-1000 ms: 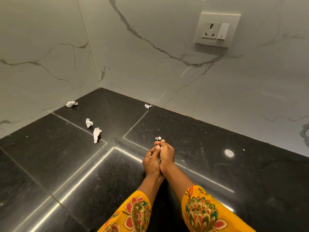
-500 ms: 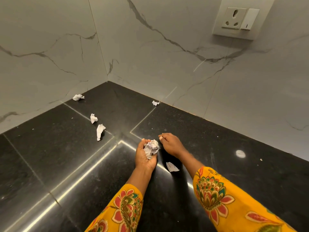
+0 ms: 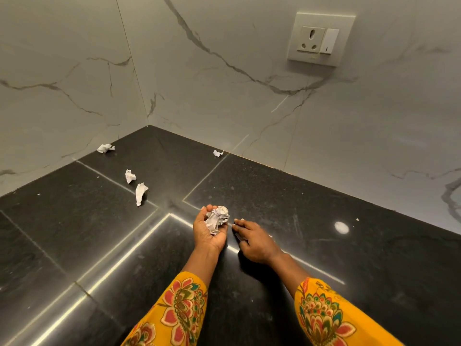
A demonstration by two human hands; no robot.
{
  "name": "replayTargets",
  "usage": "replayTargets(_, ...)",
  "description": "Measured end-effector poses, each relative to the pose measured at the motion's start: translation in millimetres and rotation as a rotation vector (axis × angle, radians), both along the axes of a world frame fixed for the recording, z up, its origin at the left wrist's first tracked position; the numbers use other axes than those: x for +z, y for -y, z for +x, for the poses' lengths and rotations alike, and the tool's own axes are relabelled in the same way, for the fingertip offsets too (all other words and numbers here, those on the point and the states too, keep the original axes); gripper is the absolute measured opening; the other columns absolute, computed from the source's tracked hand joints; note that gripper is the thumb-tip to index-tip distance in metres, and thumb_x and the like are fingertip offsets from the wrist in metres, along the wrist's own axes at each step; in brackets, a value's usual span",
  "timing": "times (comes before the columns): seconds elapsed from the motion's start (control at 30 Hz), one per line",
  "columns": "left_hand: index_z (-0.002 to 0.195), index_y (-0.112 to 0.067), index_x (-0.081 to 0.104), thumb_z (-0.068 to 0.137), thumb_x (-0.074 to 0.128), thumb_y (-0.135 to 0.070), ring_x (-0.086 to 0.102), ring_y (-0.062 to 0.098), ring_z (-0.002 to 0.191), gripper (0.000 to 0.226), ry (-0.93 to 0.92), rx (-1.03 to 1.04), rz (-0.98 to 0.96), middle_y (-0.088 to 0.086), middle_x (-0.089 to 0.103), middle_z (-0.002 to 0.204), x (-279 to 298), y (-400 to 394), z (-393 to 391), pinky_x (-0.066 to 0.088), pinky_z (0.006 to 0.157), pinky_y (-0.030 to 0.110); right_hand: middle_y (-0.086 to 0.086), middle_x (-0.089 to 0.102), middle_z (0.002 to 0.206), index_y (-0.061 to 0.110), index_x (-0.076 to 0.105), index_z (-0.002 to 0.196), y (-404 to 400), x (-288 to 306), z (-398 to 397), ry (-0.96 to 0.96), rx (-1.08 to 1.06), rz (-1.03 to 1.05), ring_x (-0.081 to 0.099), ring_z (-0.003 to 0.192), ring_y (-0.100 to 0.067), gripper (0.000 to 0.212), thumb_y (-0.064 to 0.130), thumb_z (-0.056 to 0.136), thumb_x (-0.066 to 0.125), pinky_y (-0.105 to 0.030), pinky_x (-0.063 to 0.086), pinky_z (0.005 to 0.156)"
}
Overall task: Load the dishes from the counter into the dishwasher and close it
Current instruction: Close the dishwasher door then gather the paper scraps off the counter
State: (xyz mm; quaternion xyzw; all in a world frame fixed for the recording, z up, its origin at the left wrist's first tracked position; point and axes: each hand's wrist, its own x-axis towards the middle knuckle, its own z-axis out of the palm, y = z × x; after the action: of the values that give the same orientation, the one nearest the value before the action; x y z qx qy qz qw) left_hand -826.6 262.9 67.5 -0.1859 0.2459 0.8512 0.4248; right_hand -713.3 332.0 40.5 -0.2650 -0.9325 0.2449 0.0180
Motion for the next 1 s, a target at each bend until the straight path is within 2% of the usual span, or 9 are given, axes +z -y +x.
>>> replayTargets(0.1, 0.076, -0.012, 0.053, 0.096, 0.045, -0.015, 0.061, 0.014, 0.059, 0.022, 0.007, 0.003, 0.001, 0.001, 0.061, 0.057, -2, 9, 6, 0.047, 0.070, 0.028, -0.004, 0.041, 0.147, 0.012, 0.048, 0.137, 11, -1, 13, -0.045, 0.002, 0.090, 0.037, 0.132, -0.023, 0.041, 0.022, 0.098, 0.039, -0.022, 0.024, 0.107)
replayTargets(0.17, 0.075, -0.012, 0.053, 0.095, 0.046, -0.015, 0.061, 0.014, 0.058, 0.022, 0.009, 0.000, -0.003, 0.001, 0.059, 0.061, -4, 15, 12, 0.047, 0.068, 0.028, -0.012, 0.057, 0.129, 0.005, 0.063, 0.119, 18, -6, 18, -0.117, -0.031, 0.121, 0.051, 0.113, -0.033, 0.042, 0.027, 0.096, 0.037, -0.029, 0.037, 0.094)
replayTargets(0.3, 0.074, -0.012, 0.053, 0.095, 0.045, -0.014, 0.060, 0.011, 0.044, 0.023, 0.004, 0.012, -0.003, -0.002, 0.060, 0.048, -6, 30, 25, 0.048, 0.066, 0.028, -0.013, 0.054, 0.110, 0.002, 0.060, 0.102, 30, -13, 20, -0.145, -0.157, 0.166, 0.048, 0.102, -0.027, 0.021, 0.012, 0.095, 0.043, -0.029, 0.035, 0.081)
replayTargets(0.37, 0.073, -0.012, 0.052, 0.095, 0.044, -0.013, 0.059, 0.010, 0.042, 0.024, -0.007, 0.018, -0.002, -0.003, 0.059, 0.046, -6, 39, 31, 0.048, 0.067, 0.028, -0.012, 0.057, 0.104, 0.003, 0.061, 0.098, 37, -12, 16, -0.259, -0.358, -0.009, 0.051, 0.098, -0.024, 0.017, 0.009, 0.094, 0.046, -0.028, 0.035, 0.080)
replayTargets(0.47, 0.072, -0.013, 0.051, 0.095, 0.045, -0.012, 0.059, 0.008, 0.041, 0.024, -0.024, 0.022, -0.022, -0.003, 0.058, 0.046, -6, 52, 41, 0.050, 0.062, 0.026, -0.005, 0.060, 0.078, 0.011, 0.060, 0.081, 54, 2, 11, -0.585, -0.683, -0.571, 0.052, 0.075, -0.019, 0.016, 0.006, 0.090, 0.048, -0.029, 0.040, 0.067)
replayTargets(0.53, 0.072, -0.012, 0.051, 0.095, 0.045, -0.012, 0.058, 0.008, 0.043, 0.024, -0.035, 0.023, -0.044, -0.004, 0.058, 0.047, -6, 60, 48, 0.051, 0.057, 0.024, -0.003, 0.054, 0.066, 0.012, 0.055, 0.074, 67, 12, 8, -0.753, -0.744, -0.920, 0.047, 0.062, -0.014, 0.020, -0.002, 0.086, 0.045, -0.024, 0.039, 0.056)
replayTargets(0.6, 0.070, -0.011, 0.051, 0.094, 0.045, -0.011, 0.056, 0.010, 0.049, 0.025, -0.046, 0.017, -0.045, -0.002, 0.055, 0.050, -5, 67, 55, 0.048, 0.060, 0.026, -0.003, 0.055, 0.064, 0.009, 0.054, 0.073, 82, 24, 4, -0.870, -0.778, -1.106, 0.050, 0.059, -0.013, 0.019, -0.004, 0.083, 0.044, -0.023, 0.042, 0.053)
replayTargets(0.8, 0.068, -0.013, 0.047, 0.093, 0.045, -0.029, 0.056, 0.020, 0.063, 0.029, -0.048, 0.059, 0.075, 0.003, 0.052, 0.067, -7, 94, 68, 0.050, 0.065, 0.031, -0.018, 0.060, 0.077, 0.002, 0.057, 0.077, 134, 28, -10, -1.011, -0.782, -1.364, 0.059, 0.075, -0.033, 0.012, 0.002, 0.077, 0.046, -0.043, 0.051, 0.077)
replayTargets(1.0, 0.075, -0.009, 0.052, 0.095, 0.040, -0.029, 0.060, 0.023, 0.071, 0.030, -0.091, 0.041, 0.078, 0.008, 0.057, 0.075, -7, 149, 73, 0.055, 0.063, 0.029, -0.012, 0.066, 0.067, 0.005, 0.064, 0.068, 193, 32, -5, -1.043, -0.712, -1.433, 0.063, 0.065, -0.026, 0.026, 0.006, 0.085, 0.044, -0.036, 0.053, 0.070)
